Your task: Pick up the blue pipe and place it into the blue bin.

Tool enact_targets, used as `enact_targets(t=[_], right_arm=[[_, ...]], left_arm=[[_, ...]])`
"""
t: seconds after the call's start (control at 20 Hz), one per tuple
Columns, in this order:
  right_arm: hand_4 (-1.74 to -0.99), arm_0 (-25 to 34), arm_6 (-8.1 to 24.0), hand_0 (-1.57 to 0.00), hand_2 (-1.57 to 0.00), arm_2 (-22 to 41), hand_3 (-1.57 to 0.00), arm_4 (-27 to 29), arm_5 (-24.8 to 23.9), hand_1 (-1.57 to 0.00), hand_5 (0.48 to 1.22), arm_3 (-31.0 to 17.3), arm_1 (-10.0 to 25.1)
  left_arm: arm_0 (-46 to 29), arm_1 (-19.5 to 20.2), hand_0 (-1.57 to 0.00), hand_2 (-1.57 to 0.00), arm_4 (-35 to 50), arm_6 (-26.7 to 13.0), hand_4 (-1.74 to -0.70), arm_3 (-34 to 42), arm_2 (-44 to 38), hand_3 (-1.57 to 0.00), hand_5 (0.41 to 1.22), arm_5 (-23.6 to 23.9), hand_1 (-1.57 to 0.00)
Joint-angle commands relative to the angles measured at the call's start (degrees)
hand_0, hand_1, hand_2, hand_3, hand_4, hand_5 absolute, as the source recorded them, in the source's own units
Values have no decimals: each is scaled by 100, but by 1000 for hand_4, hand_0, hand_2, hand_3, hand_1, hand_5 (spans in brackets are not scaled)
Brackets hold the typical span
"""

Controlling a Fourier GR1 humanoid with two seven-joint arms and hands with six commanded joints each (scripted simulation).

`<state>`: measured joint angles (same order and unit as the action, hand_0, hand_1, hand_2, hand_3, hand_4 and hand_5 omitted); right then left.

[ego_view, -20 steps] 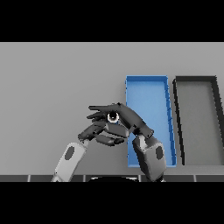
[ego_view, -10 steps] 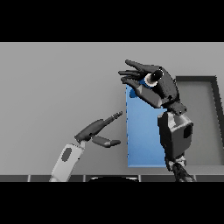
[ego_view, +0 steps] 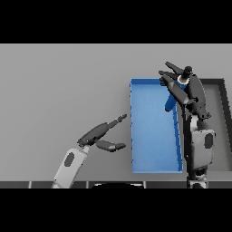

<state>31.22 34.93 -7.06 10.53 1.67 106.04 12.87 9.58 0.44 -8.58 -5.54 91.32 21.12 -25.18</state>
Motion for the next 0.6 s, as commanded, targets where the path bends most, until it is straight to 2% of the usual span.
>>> enact_targets(t=[0.0, 0.15, 0.35, 0.45, 0.55], right_arm=[[-1499, -222, 1, -1571, -1571, 51, -1571, -41, -135, -1571, 1221, -25, 64], [-1500, -1009, 1, -1571, -1571, 412, -1571, 34, -548, -1571, 1221, 50, 406], [-1500, -1662, 1, -1571, -1571, 1028, -1571, 273, -1524, -1571, 1221, -170, 881], [-1499, -1890, 1, -1571, -1571, 1388, -1571, 524, -2001, -1571, 1221, -263, 1206], [-1498, -2032, 0, -1571, -1571, 1779, -1571, 1014, -2544, -1571, 1221, -311, 1517]], left_arm=[[-20, -3, 1, 1, -8, 42, -941, -3, 7, 1, 462, 10, 1], [-36, 78, 1, 1, -66, 218, -931, -25, -12, 1, 460, 34, 1], [-60, 149, 1, 1, -59, 282, -928, 12, -59, 1, 465, 49, 1], [2, 106, 1, 1, -77, 210, -928, 6, -42, 1, 467, 71, 1], [-15, 68, 1, 1, -120, 225, -925, 2, 8, 1, 474, 100, 1]])
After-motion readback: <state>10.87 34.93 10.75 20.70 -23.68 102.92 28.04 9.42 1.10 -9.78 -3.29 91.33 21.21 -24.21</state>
